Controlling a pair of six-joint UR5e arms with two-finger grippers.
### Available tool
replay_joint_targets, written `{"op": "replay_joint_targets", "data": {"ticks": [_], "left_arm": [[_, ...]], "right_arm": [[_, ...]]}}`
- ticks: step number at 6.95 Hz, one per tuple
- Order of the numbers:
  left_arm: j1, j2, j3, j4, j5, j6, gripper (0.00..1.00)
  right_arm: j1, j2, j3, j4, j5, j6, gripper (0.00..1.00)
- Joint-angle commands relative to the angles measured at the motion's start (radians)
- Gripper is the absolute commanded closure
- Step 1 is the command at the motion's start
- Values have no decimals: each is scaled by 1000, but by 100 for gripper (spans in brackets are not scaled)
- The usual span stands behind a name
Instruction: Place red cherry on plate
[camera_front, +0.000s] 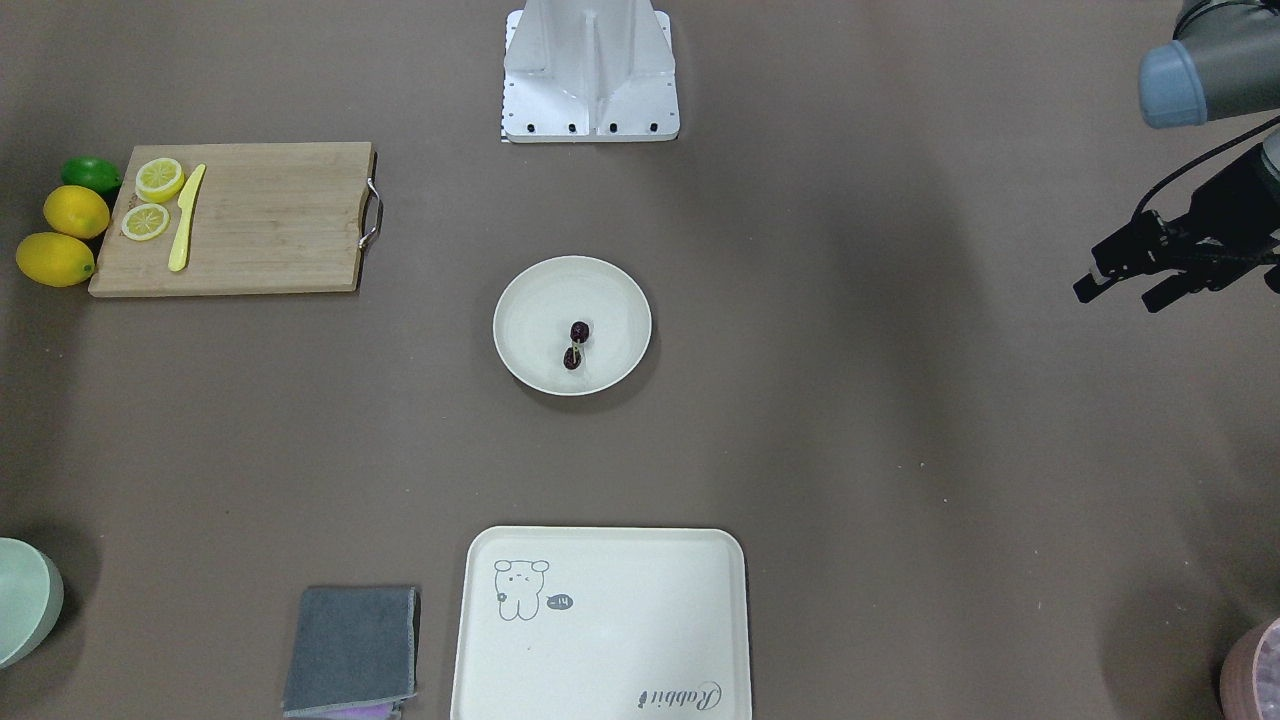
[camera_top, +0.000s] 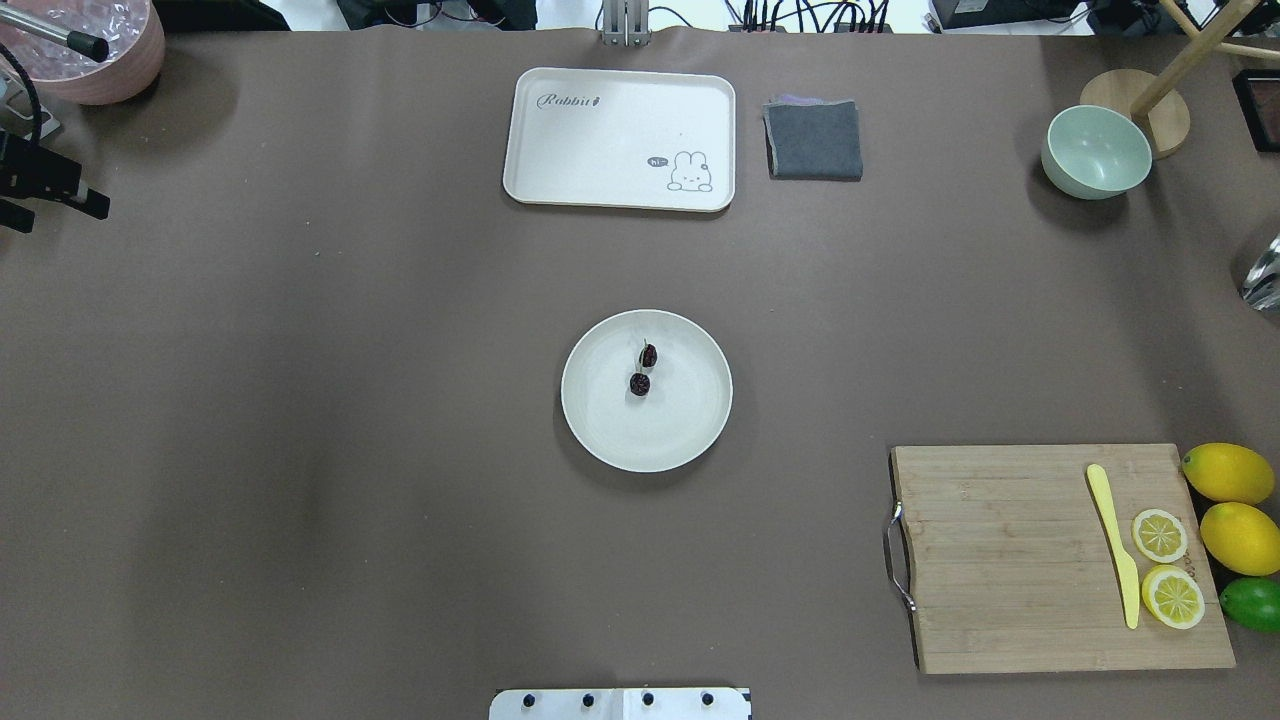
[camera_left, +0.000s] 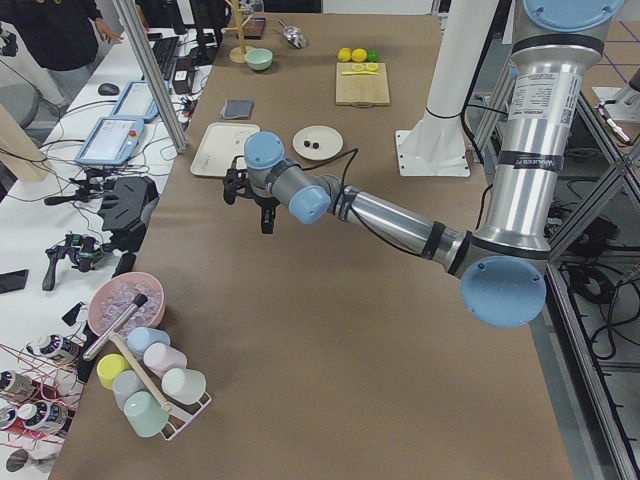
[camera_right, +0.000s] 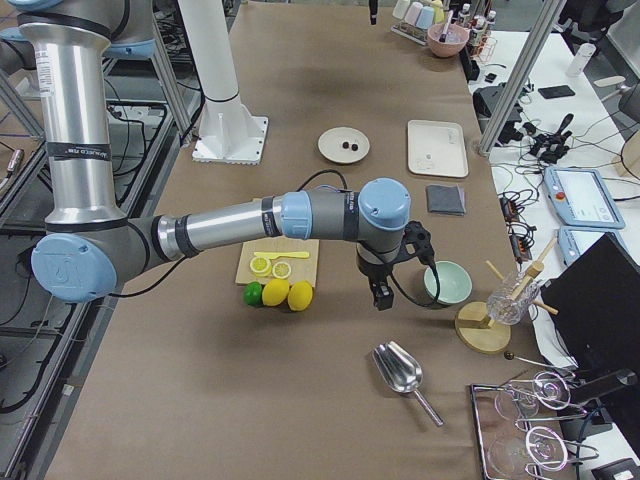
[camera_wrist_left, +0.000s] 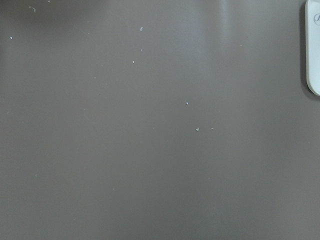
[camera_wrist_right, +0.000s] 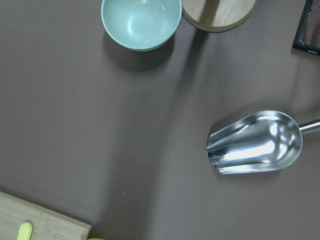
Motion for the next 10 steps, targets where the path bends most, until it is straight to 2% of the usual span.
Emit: {"op": "replay_joint_targets", "data": {"ticks": [1,2,4,6,8,10], "left_arm": [[-33,121,-3,-6,-19,156,1],[-84,190,2,-2,-17,259,1],[-156,250,8,1,18,268,1],[-159,313,6,1,151,268,1],[-162,333,2,44,153,271,1],[-181,338,-20,70,130,345,1]], "right_arm": [[7,-62,72,5,11,103,0],[7,-109,114,2,4,123,0],[9,-148,127,2,-38,123,0],[9,-149,118,-2,-97,122,0],[7,-99,67,1,-125,122,0],[7,-97,53,5,-94,116,0]]}}
